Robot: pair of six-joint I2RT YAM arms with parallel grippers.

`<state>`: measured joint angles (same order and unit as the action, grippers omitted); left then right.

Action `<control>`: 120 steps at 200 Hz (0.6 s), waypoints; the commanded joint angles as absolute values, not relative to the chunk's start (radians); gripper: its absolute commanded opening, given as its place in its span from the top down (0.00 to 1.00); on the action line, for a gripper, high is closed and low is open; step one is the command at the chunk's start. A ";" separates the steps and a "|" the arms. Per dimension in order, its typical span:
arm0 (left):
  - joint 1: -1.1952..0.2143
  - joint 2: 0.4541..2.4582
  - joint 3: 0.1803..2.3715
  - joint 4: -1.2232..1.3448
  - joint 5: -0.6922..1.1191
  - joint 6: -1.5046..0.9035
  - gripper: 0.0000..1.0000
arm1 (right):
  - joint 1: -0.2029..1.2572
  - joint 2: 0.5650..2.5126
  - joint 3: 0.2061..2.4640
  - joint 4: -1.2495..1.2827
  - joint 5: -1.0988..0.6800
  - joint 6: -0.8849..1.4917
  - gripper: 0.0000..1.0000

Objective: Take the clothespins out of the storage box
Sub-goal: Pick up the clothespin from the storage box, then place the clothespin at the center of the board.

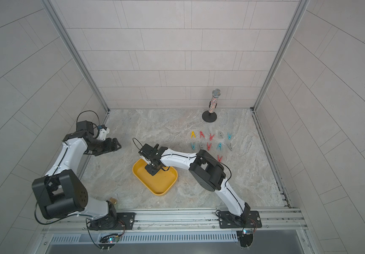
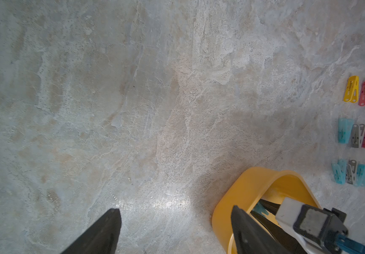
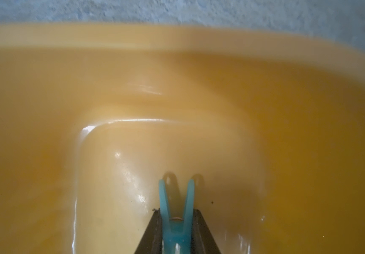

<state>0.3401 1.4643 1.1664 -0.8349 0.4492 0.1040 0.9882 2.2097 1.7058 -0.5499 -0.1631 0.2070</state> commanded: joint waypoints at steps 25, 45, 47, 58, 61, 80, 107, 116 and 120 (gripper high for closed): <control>0.341 1.472 1.149 -0.839 0.456 0.110 0.14 | 0.989 2.085 1.684 -0.557 -0.194 0.234 0.88; 0.341 1.472 1.148 -0.839 0.458 0.111 0.14 | 0.989 2.037 1.666 -0.556 -0.201 0.247 0.88; 0.341 1.472 1.148 -0.839 0.457 0.112 0.14 | 0.989 2.031 1.664 -0.555 -0.201 0.248 0.88; 0.341 1.472 1.148 -0.837 0.456 0.112 0.14 | 0.989 1.995 1.646 -0.552 -0.201 0.256 0.88; 0.341 1.474 1.147 -0.837 0.456 0.111 0.14 | 0.989 1.985 1.639 -0.551 -0.200 0.258 0.89; 0.341 1.479 1.147 -0.838 0.456 0.110 0.14 | 0.984 1.908 1.595 -0.542 -0.193 0.277 0.89; 0.341 1.488 1.150 -0.837 0.461 0.107 0.14 | 0.955 1.806 1.528 -0.538 -0.176 0.317 0.89; 0.341 1.490 1.151 -0.838 0.463 0.107 0.14 | 0.939 1.771 1.499 -0.539 -0.165 0.332 0.89; 0.341 1.492 1.150 -0.838 0.462 0.108 0.14 | 0.930 1.759 1.485 -0.538 -0.160 0.338 0.89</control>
<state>0.3401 1.4765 1.1572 -0.8345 0.4503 0.1040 0.9684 1.8393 1.5417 -0.5323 -0.1963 0.2848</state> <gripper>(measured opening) 0.863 0.216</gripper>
